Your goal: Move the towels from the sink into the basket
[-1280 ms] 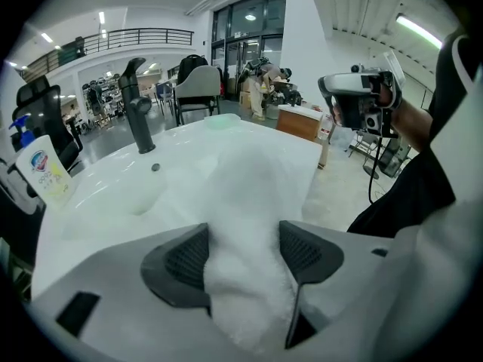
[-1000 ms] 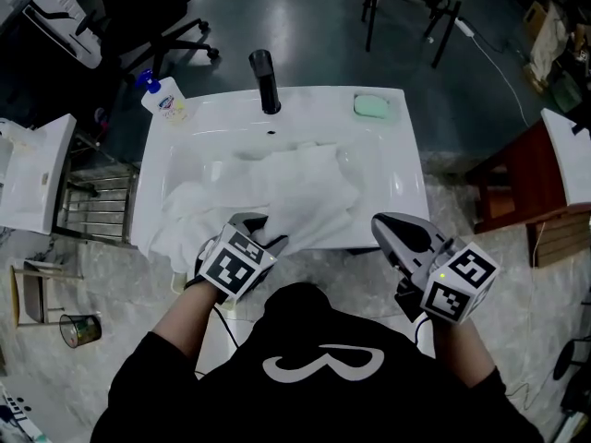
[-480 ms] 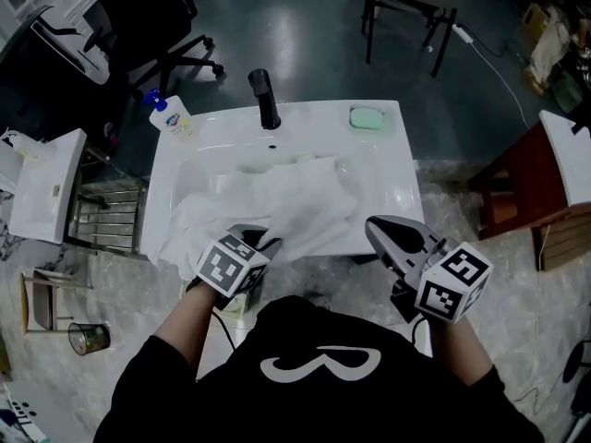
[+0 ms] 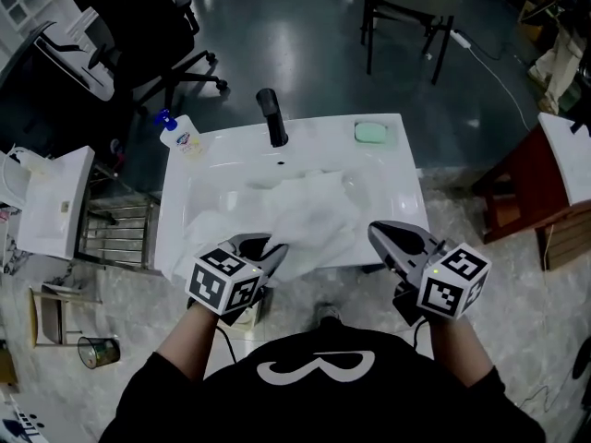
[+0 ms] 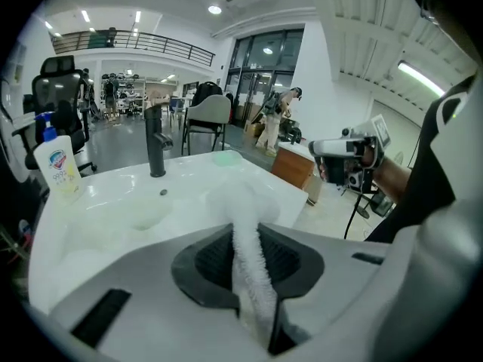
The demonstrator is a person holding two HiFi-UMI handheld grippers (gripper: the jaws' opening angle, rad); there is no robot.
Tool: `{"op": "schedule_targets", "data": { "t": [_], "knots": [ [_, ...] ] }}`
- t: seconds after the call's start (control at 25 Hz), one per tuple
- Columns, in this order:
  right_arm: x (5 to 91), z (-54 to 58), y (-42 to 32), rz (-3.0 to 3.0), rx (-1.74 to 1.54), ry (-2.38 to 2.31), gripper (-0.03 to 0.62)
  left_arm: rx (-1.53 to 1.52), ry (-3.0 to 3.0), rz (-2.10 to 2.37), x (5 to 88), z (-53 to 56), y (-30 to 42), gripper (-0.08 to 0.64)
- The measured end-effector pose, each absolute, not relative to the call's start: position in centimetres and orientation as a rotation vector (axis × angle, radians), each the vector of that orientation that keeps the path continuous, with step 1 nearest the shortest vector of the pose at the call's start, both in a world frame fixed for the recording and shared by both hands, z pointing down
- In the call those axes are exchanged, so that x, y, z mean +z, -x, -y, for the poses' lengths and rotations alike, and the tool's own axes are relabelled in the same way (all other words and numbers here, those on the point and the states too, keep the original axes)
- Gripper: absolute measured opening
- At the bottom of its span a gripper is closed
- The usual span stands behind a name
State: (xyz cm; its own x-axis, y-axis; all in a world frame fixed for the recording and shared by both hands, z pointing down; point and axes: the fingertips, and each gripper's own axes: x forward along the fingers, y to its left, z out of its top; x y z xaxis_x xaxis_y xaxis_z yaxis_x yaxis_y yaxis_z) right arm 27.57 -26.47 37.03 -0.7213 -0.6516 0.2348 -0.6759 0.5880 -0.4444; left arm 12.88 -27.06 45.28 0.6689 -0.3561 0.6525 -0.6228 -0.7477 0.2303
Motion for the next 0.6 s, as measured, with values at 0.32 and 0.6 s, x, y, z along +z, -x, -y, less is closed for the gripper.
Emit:
{"op": "schedule_targets", "data": {
  "t": [0.32,0.6],
  "knots": [
    [36.0,25.7,-25.0,2.746,0.801,-1.148,0.003,0.614,-2.519,0.787,38.8,27.9,-11.8,0.071],
    [34.9,23.6,-23.0,2.736,0.773,-1.164,0.003,0.514,-2.615,0.803,33.2,26.6,-11.1,0.071]
  ]
}}
